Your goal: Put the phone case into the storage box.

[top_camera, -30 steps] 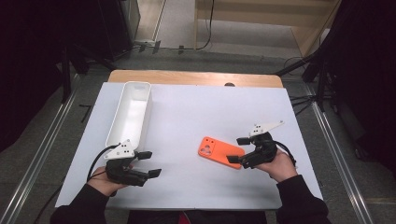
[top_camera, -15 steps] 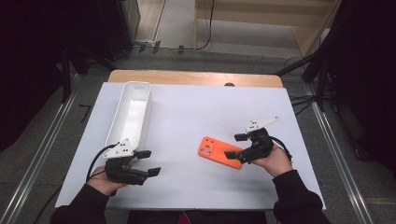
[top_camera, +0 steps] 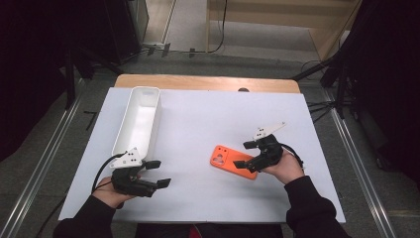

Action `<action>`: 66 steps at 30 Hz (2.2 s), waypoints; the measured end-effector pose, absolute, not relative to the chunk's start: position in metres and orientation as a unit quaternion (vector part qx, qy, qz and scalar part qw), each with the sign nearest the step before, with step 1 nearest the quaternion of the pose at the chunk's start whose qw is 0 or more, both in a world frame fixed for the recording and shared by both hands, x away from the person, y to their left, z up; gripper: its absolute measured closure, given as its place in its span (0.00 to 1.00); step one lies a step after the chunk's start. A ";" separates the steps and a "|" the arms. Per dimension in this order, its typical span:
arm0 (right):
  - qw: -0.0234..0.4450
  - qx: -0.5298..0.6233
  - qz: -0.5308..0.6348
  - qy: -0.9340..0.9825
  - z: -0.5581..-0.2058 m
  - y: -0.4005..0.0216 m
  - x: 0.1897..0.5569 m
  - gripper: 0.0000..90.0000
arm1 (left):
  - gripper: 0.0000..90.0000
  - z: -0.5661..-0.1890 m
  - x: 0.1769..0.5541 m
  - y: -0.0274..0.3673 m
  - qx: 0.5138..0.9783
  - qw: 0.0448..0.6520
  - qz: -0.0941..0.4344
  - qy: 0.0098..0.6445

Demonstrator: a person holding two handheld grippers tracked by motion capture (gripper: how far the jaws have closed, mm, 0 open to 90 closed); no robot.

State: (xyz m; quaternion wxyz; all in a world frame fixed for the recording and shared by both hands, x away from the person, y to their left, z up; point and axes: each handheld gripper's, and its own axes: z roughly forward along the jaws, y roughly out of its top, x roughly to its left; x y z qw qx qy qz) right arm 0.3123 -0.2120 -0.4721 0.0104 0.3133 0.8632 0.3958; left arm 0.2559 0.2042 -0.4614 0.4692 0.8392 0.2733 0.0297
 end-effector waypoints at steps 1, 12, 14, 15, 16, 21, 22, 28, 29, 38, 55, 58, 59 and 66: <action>0.007 0.315 0.395 0.863 -0.473 -0.212 0.313 0.11 | 0.28 -0.461 0.256 0.204 0.840 0.469 0.030 0.273; 0.008 0.299 0.375 0.877 -0.480 -0.209 0.321 0.11 | 0.28 -0.461 0.256 0.205 0.840 0.468 0.028 0.274; 0.008 0.296 0.371 0.880 -0.481 -0.207 0.322 0.11 | 0.28 -0.461 0.256 0.205 0.840 0.468 0.028 0.274; 0.009 0.294 0.368 0.882 -0.481 -0.207 0.322 0.11 | 0.28 -0.461 0.256 0.205 0.840 0.468 0.028 0.274; 0.009 0.294 0.368 0.882 -0.482 -0.206 0.323 0.11 | 0.28 -0.461 0.256 0.205 0.840 0.468 0.028 0.274; 0.011 0.286 0.362 0.887 -0.482 -0.204 0.324 0.11 | 0.28 -0.461 0.256 0.205 0.840 0.468 0.028 0.273; 0.011 0.283 0.359 0.889 -0.482 -0.204 0.324 0.11 | 0.28 -0.461 0.256 0.205 0.840 0.467 0.028 0.273; 0.020 0.272 0.339 0.901 -0.484 -0.202 0.324 0.11 | 0.28 -0.461 0.256 0.205 0.840 0.467 0.028 0.274; 0.020 0.268 0.336 0.903 -0.484 -0.201 0.324 0.11 | 0.28 -0.461 0.256 0.205 0.840 0.467 0.028 0.274; 0.022 0.261 0.314 0.913 -0.486 -0.200 0.323 0.11 | 0.28 -0.461 0.256 0.205 0.841 0.467 0.027 0.273; 0.033 0.235 0.263 0.935 -0.494 -0.197 0.320 0.11 | 0.28 -0.462 0.256 0.204 0.841 0.466 0.025 0.274; 0.043 0.234 0.258 0.936 -0.495 -0.197 0.320 0.11 | 0.28 -0.462 0.256 0.204 0.841 0.465 0.025 0.274; 0.043 0.234 0.257 0.937 -0.495 -0.197 0.320 0.11 | 0.28 -0.462 0.256 0.204 0.841 0.466 0.025 0.275; 0.046 0.233 0.244 0.940 -0.499 -0.193 0.320 0.11 | 0.28 -0.462 0.256 0.204 0.841 0.465 0.025 0.275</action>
